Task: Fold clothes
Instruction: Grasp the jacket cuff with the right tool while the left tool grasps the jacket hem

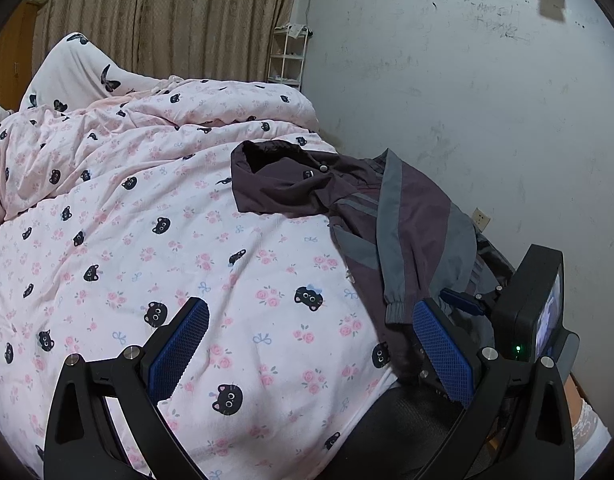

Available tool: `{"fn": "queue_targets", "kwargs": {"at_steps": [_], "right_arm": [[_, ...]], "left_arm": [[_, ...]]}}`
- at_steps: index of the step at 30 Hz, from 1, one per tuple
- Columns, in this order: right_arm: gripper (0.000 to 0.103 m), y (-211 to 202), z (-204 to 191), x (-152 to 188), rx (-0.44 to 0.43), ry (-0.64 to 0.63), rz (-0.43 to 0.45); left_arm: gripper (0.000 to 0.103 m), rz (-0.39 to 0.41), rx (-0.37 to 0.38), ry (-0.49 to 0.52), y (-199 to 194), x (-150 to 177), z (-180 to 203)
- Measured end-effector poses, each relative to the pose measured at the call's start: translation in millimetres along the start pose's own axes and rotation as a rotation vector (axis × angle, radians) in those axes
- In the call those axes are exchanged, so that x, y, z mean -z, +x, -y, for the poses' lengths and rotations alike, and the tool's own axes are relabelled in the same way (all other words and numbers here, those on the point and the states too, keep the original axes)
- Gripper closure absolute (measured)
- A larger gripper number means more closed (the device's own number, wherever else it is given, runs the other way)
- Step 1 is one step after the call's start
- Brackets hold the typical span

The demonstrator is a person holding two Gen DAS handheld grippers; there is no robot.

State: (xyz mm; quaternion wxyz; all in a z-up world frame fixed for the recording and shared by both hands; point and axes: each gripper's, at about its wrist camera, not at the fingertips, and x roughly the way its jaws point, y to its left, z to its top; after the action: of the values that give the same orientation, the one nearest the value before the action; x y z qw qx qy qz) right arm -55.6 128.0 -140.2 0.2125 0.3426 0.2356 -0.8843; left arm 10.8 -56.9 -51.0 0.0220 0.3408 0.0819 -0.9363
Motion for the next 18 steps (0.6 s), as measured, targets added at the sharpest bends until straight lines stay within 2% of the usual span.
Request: {"fn": "queue_targets", "kwargs": {"at_steps": [2, 8, 12, 15, 18], "right_arm": [[0.066, -0.4, 4.0, -0.5, -0.003, 0.014, -0.008], [0.07, -17.9, 31.5, -5.5, -0.094, 0.132, 0.025], [0.07, -37.0, 52.8, -11.1, -0.086, 0.175, 0.072], [0.07, -51.5, 72.8, -14.9, -0.041, 0.202, 0.107], [0.07, -65.5, 96.4, -16.5, 0.0, 0.236, 0.138]], "left_arm": [[0.002, -0.005, 0.013, -0.006, 1.0, 0.0, -0.9], [0.002, -0.05, 0.068, -0.024, 11.8, -0.3, 0.0], [0.002, -0.095, 0.107, -0.039, 24.4, 0.8, 5.1], [0.002, -0.124, 0.114, -0.034, 35.7, 2.5, 13.6], [0.002, -0.114, 0.105, -0.009, 44.3, 1.7, 26.7]]}}
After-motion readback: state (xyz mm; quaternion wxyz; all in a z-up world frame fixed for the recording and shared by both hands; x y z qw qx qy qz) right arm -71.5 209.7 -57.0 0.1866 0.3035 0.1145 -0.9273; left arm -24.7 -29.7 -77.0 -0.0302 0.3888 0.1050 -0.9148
